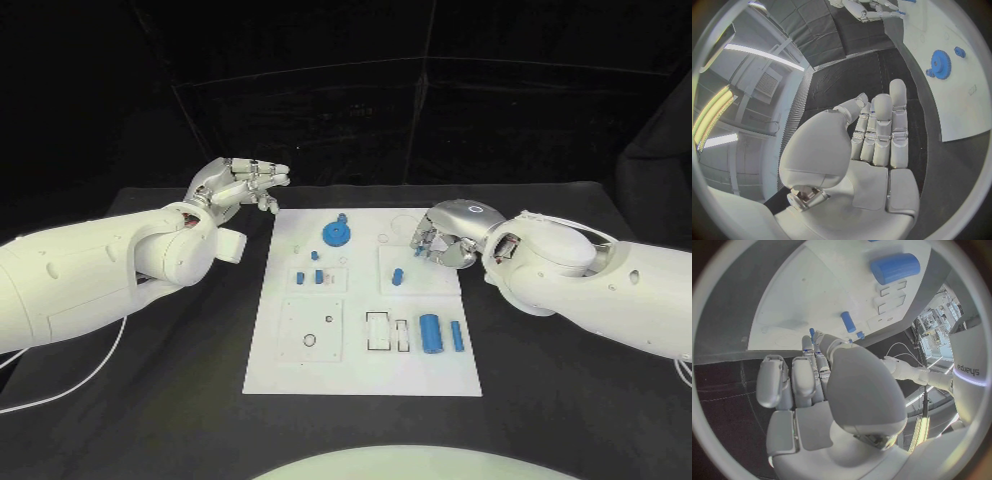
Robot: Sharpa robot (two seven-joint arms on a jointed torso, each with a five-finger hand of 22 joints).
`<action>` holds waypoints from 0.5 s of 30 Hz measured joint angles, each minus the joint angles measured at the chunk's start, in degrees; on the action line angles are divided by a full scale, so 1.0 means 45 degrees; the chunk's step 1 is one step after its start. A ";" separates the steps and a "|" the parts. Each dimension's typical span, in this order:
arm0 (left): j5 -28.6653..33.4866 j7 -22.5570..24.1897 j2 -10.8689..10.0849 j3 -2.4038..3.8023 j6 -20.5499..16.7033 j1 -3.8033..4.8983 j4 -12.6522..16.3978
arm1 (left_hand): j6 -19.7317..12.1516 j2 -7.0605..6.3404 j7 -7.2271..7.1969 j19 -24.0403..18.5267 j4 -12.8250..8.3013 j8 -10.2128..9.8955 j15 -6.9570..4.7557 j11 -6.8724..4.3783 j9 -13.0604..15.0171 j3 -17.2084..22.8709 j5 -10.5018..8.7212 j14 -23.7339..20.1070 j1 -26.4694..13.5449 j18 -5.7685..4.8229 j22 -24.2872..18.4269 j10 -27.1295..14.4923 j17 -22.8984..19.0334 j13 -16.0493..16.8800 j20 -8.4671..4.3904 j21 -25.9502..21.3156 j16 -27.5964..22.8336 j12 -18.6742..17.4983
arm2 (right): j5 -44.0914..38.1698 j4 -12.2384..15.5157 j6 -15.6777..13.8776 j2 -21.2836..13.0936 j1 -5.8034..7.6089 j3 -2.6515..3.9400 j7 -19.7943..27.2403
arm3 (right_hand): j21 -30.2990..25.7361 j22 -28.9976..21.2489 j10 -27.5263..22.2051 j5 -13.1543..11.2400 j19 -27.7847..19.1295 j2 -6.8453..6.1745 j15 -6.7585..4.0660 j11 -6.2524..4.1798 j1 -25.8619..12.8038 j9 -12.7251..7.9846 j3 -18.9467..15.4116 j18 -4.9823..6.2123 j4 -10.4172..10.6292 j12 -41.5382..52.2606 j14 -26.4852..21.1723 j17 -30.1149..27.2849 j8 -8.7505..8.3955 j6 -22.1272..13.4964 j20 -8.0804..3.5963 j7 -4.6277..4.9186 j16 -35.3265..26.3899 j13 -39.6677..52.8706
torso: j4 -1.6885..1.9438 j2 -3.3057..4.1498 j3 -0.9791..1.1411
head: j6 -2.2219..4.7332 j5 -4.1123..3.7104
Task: Assemble the parts on the task board
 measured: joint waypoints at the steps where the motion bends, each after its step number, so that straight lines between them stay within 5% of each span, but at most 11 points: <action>1: 0.0000 0.0000 0.0000 0.0000 -0.0001 0.0000 -0.0002 | 0.0000 0.0000 0.0000 0.0000 0.0000 0.0000 0.0000 0.0000 0.0000 0.0000 0.0000 0.0000 0.0000 0.0000 0.0000 0.0000 0.0000 0.0000 0.0000 0.0000 0.0000 0.0000 | 0.0032 0.0133 -0.0062 -0.0085 0.0013 0.0007 0.0016 | 0.0000 0.0000 0.0000 0.0000 0.0000 0.0000 0.0000 0.0000 0.0000 0.0000 0.0000 -0.0001 0.0000 0.0000 0.0000 0.0000 0.0000 0.0000 0.0000 0.0000 0.0000 0.0000 | -0.0001 0.0000 0.0000 | 0.0010 0.0000; 15: 0.0002 0.0003 0.0066 0.0000 -0.0008 0.0005 0.0030 | 0.0000 0.0000 0.0000 0.0000 0.0000 0.0000 0.0000 0.0000 0.0000 0.0000 0.0000 0.0000 0.0000 -0.0001 0.0002 0.0000 0.0001 0.0000 0.0000 0.0000 0.0000 0.0000 | 0.0717 0.2487 -0.0807 -0.0235 0.0088 0.0228 0.0467 | 0.0076 0.0193 -0.0001 0.0071 0.0092 -0.0050 0.0000 0.0001 -0.0049 -0.0020 0.0108 -0.0002 -0.0107 -0.0001 0.0000 0.0001 -0.0047 0.0000 -0.0003 0.0000 0.0000 -0.0003 | 0.0011 -0.0028 -0.0018 | 0.0033 0.0250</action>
